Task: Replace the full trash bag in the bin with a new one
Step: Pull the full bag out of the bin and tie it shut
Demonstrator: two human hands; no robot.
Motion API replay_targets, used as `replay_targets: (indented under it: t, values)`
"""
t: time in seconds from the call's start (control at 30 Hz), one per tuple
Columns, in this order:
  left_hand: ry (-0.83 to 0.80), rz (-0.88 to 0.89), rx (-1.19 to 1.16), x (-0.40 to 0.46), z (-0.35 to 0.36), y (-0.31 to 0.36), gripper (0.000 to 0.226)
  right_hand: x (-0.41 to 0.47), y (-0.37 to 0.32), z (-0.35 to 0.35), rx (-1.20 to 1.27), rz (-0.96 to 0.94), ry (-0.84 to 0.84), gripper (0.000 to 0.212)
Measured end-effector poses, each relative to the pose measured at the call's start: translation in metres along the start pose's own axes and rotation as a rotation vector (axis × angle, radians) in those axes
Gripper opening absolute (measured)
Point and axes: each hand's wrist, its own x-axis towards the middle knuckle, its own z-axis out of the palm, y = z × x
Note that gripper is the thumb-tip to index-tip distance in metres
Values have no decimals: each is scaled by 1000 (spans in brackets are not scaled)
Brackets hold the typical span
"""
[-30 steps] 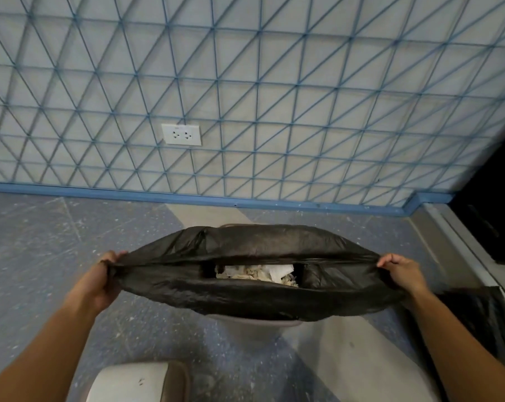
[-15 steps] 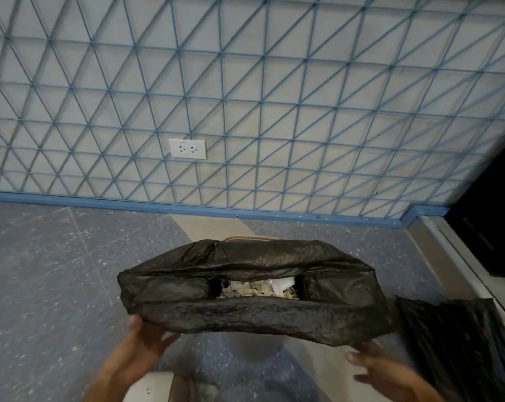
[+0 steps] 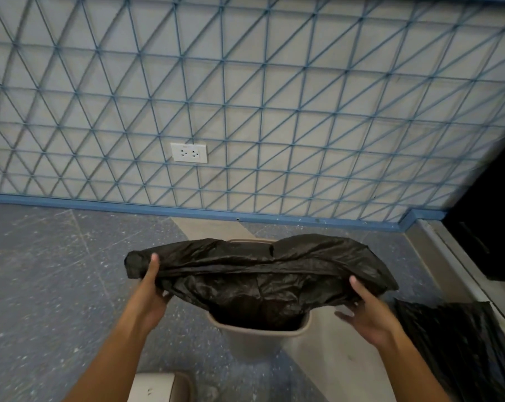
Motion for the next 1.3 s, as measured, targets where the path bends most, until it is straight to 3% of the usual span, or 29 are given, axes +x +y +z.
replay_targets:
  t: [0.07,0.1,0.2,0.3,0.43,0.7,0.97,1.1,1.23,1.3]
  values:
    - [-121,-41,34,-14,-4,-9,50,-6,11,-5,-65,48,-115,122]
    - [-156,-58,34,-16,-3,-14,51,-6,16,-3,-78,62,-143,131]
    - [-142,-46,41,-17,21,-10,65,5,20,19,-32,24,-144,109]
    - [-21,21,86,-15,54,4,57,10,3,51,151,-112,-86,99]
    - [41,58,95,-25,83,17,56,4,-17,74,291,-166,-7,53]
    - [35,141,3,-55,120,67,53,-34,-68,101,355,-239,-10,26]
    - [-3,414,-73,-94,160,170,38,-81,-170,143,387,-487,-128,15]
    - [-13,354,137,-100,164,165,40,-87,-163,147,198,-434,-96,18]
    - [-33,471,-24,-101,170,199,30,-95,-201,140,472,-578,-118,16]
    - [-49,485,11,-102,169,199,29,-96,-196,136,428,-567,-107,14]
